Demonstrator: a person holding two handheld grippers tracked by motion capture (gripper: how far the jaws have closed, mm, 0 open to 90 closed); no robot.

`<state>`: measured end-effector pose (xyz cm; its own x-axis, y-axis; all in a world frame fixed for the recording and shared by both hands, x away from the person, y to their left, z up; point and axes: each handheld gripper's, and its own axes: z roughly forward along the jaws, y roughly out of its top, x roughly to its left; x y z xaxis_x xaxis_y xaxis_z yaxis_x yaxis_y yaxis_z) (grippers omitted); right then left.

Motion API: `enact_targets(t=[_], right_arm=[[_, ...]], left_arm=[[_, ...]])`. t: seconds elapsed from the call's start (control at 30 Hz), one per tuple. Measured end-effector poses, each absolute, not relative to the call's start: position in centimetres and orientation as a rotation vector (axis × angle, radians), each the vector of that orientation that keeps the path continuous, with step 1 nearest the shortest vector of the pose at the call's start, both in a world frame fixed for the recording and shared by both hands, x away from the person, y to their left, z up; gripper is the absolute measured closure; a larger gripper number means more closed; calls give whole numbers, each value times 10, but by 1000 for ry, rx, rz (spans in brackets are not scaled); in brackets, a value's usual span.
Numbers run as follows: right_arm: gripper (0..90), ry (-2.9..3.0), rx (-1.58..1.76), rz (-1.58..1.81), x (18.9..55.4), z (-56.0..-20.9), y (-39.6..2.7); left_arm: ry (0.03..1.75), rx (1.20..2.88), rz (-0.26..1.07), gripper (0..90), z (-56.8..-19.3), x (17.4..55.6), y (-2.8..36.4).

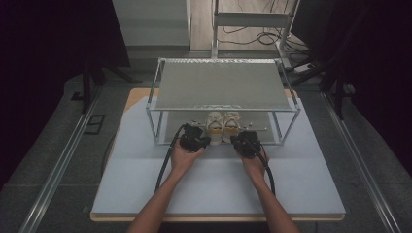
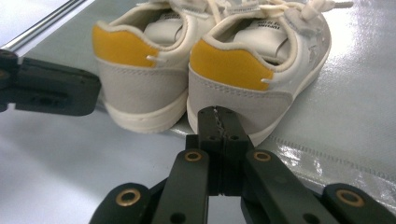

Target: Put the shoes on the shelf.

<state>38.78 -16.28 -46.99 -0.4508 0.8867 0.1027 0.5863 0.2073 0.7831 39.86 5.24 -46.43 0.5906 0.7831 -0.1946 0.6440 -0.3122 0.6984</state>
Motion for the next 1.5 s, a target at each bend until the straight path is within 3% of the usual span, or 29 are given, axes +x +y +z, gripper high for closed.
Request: enact_targets(t=[0.4,1.3,1.5], right_arm=[[896,2129,1380,1120,389,-471,-164],[895,2090,1419,1068,406,-477,-169],[890,2090,1423,1068,406,-477,-170]], left_arm=[[1161,2088,249,866,-468,420,50],[1165,2079,269,864,-471,424,37],[1153,2079,286,815,-471,422,39]])
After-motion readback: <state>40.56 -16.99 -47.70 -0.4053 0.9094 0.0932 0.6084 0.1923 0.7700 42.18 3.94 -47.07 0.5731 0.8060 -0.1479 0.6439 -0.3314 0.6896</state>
